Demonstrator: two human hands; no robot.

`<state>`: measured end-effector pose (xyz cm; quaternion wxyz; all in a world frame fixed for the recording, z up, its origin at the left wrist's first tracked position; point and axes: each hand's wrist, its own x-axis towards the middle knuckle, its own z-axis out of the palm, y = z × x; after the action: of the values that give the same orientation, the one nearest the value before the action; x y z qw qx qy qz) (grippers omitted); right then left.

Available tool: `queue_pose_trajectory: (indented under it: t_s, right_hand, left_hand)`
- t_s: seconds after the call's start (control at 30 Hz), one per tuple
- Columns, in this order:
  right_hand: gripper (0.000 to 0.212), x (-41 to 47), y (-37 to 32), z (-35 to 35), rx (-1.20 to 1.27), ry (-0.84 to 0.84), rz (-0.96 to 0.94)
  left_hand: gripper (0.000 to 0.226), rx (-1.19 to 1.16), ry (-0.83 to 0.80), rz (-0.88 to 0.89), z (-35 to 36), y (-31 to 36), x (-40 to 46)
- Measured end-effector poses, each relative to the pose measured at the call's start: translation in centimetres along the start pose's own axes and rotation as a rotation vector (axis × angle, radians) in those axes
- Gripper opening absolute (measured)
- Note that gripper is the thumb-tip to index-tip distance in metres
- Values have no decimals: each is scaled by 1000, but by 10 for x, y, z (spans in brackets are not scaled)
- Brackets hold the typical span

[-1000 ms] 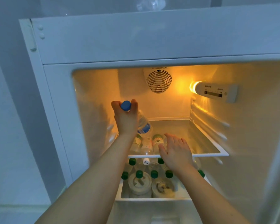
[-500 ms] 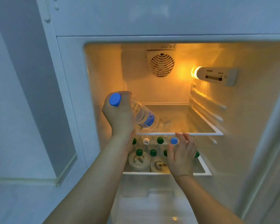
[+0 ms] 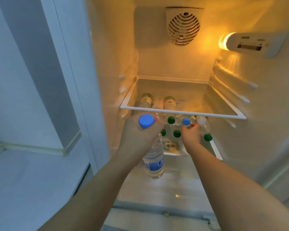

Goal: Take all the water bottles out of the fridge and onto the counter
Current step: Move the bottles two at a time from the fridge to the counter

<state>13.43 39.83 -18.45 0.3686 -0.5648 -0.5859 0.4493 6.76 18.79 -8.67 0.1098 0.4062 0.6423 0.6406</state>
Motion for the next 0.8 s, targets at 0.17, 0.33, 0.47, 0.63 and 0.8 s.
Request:
queue_pose_trajectory:
  t_s: [0.17, 0.33, 0.47, 0.63, 0.8]
  right_hand:
    - [49, 26, -11, 19, 18, -13, 80]
    - [57, 51, -13, 26, -2, 43, 144]
    - [46, 51, -14, 32, 97, 138, 119]
    - [32, 8, -2, 36, 316, 269, 40]
    - [30, -27, 11, 15, 488, 397, -112]
  left_hand:
    - [8, 97, -48, -117, 7, -36, 1]
    - [7, 107, -44, -185, 12, -52, 8]
    - [7, 108, -18, -203, 12, -57, 6]
    - [8, 64, 59, -261, 9, -60, -8]
    - [7, 27, 70, -281, 5, -51, -20]
